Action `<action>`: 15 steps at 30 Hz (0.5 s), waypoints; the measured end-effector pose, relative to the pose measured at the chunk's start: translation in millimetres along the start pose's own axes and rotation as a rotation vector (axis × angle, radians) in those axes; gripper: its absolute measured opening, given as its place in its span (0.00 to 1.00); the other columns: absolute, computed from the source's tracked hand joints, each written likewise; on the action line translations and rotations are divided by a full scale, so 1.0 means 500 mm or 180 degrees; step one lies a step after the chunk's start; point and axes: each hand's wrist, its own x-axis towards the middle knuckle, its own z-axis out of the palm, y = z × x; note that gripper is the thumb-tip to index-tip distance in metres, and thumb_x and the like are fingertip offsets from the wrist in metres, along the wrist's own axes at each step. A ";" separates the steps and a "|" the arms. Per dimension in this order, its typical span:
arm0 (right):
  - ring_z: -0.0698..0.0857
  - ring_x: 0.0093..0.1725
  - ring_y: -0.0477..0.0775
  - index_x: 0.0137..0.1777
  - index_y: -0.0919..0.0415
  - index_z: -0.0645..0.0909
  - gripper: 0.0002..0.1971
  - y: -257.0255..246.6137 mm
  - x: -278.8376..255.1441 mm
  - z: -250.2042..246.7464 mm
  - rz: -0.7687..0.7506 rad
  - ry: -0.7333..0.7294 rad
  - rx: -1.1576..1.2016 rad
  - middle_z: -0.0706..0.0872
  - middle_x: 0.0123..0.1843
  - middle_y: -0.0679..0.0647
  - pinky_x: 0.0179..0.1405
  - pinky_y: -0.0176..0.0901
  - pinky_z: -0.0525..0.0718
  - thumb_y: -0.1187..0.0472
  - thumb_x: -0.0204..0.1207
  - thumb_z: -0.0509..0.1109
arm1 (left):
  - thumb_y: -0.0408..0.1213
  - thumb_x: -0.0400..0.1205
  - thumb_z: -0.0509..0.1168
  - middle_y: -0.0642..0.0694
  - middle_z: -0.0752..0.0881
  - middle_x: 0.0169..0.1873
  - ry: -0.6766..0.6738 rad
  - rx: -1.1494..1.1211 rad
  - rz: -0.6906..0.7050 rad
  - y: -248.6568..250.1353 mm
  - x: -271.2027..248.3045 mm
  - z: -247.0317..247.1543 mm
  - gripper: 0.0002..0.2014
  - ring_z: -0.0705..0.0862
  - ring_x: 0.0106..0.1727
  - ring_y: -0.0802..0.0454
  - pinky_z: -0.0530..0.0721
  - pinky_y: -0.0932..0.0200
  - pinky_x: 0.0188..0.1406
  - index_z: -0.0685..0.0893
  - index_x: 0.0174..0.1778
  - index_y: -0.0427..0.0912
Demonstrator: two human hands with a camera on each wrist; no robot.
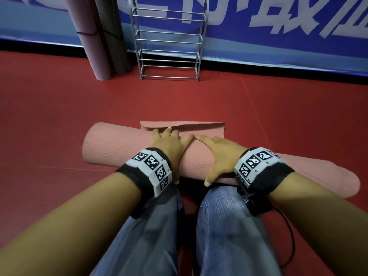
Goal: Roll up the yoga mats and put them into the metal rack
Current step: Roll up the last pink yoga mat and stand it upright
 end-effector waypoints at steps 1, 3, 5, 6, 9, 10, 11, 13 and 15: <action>0.79 0.62 0.60 0.80 0.36 0.44 0.69 0.000 0.000 -0.003 -0.0001 -0.0013 -0.0037 0.77 0.64 0.56 0.62 0.60 0.81 0.36 0.43 0.85 | 0.54 0.56 0.84 0.39 0.67 0.75 0.0047 -0.0001 0.0026 0.000 0.000 0.000 0.64 0.62 0.78 0.37 0.57 0.25 0.73 0.50 0.82 0.54; 0.82 0.57 0.59 0.80 0.37 0.47 0.65 0.004 -0.004 -0.005 -0.0025 0.0059 -0.0128 0.80 0.61 0.56 0.57 0.57 0.85 0.39 0.45 0.86 | 0.53 0.59 0.82 0.41 0.70 0.72 0.0258 -0.0010 0.0110 0.002 -0.001 0.005 0.59 0.67 0.74 0.39 0.59 0.25 0.72 0.53 0.81 0.54; 0.85 0.52 0.59 0.79 0.38 0.51 0.61 0.009 -0.014 -0.010 -0.0041 0.0150 -0.0186 0.84 0.56 0.55 0.51 0.54 0.87 0.41 0.48 0.85 | 0.52 0.61 0.80 0.43 0.72 0.71 0.0461 -0.0026 0.0192 0.005 -0.003 0.010 0.56 0.69 0.72 0.40 0.61 0.26 0.71 0.54 0.80 0.55; 0.85 0.50 0.59 0.79 0.38 0.52 0.59 0.014 -0.021 -0.013 -0.0025 0.0209 -0.0217 0.85 0.54 0.54 0.49 0.52 0.87 0.42 0.50 0.84 | 0.52 0.61 0.80 0.44 0.71 0.71 0.0537 -0.0025 0.0228 0.006 -0.001 0.009 0.55 0.69 0.72 0.40 0.60 0.27 0.72 0.54 0.80 0.55; 0.85 0.48 0.59 0.79 0.37 0.54 0.54 0.029 -0.048 -0.024 0.0066 0.0389 -0.0345 0.86 0.51 0.53 0.44 0.47 0.84 0.43 0.55 0.82 | 0.56 0.64 0.78 0.45 0.70 0.72 0.0735 -0.0044 0.0369 0.018 0.010 -0.002 0.54 0.68 0.74 0.41 0.56 0.27 0.75 0.53 0.81 0.57; 0.86 0.48 0.59 0.79 0.37 0.55 0.53 0.035 -0.059 -0.028 0.0101 0.0412 -0.0368 0.87 0.51 0.53 0.43 0.46 0.83 0.43 0.55 0.82 | 0.57 0.64 0.77 0.46 0.70 0.72 0.0772 -0.0038 0.0421 0.026 0.013 -0.007 0.53 0.68 0.74 0.41 0.56 0.28 0.75 0.53 0.81 0.57; 0.86 0.48 0.60 0.79 0.37 0.56 0.53 0.043 -0.071 -0.032 0.0137 0.0419 -0.0375 0.87 0.51 0.53 0.44 0.46 0.83 0.43 0.56 0.82 | 0.56 0.64 0.77 0.46 0.71 0.72 0.0785 -0.0031 0.0470 0.035 0.015 -0.011 0.53 0.69 0.74 0.41 0.56 0.28 0.75 0.53 0.81 0.58; 0.86 0.49 0.60 0.79 0.37 0.57 0.52 0.053 -0.093 -0.039 0.0189 0.0422 -0.0370 0.87 0.52 0.53 0.45 0.46 0.83 0.44 0.55 0.82 | 0.55 0.63 0.77 0.47 0.72 0.71 0.0800 -0.0015 0.0545 0.051 0.015 -0.017 0.53 0.70 0.72 0.42 0.58 0.30 0.74 0.54 0.81 0.58; 0.86 0.50 0.59 0.79 0.37 0.58 0.52 0.053 -0.109 -0.043 0.0210 0.0393 -0.0305 0.87 0.53 0.52 0.46 0.46 0.83 0.44 0.55 0.83 | 0.56 0.63 0.77 0.47 0.74 0.69 0.0805 0.0030 0.0575 0.059 0.009 -0.022 0.52 0.72 0.70 0.41 0.62 0.30 0.72 0.55 0.79 0.59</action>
